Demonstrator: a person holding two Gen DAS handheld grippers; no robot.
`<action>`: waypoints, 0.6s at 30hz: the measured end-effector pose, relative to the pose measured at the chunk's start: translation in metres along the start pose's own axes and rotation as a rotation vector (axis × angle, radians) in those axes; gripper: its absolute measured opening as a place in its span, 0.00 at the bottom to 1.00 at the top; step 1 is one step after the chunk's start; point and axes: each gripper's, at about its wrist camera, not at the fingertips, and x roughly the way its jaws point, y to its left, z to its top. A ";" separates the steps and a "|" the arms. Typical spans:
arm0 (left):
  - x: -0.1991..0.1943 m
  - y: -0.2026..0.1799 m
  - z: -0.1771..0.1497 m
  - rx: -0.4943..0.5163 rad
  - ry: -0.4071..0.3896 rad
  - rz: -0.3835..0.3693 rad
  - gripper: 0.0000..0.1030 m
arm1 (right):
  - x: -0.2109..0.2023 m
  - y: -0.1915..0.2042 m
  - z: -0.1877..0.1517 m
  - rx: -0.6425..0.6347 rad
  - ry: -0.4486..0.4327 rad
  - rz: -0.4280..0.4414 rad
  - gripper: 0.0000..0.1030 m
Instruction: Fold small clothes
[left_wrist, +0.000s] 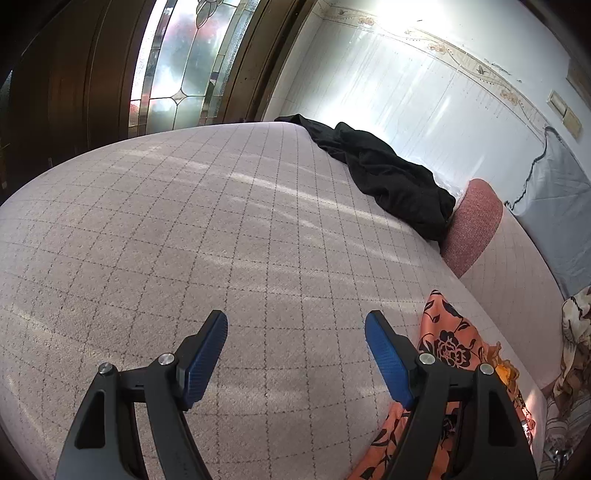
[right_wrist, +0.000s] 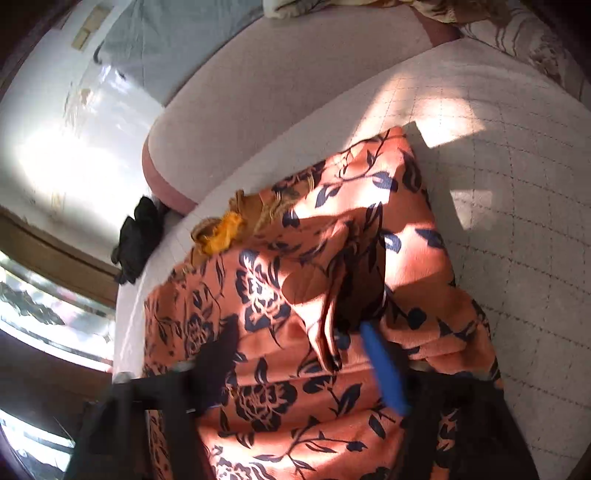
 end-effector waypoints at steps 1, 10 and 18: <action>0.001 -0.002 -0.001 0.009 0.002 -0.001 0.75 | -0.004 0.000 0.008 0.000 -0.026 -0.003 0.89; 0.003 -0.009 -0.005 0.048 0.008 0.002 0.75 | 0.045 -0.012 0.047 0.062 0.103 0.012 0.31; 0.006 -0.013 -0.005 0.057 0.013 -0.006 0.75 | 0.019 0.070 0.045 -0.425 -0.180 -0.308 0.14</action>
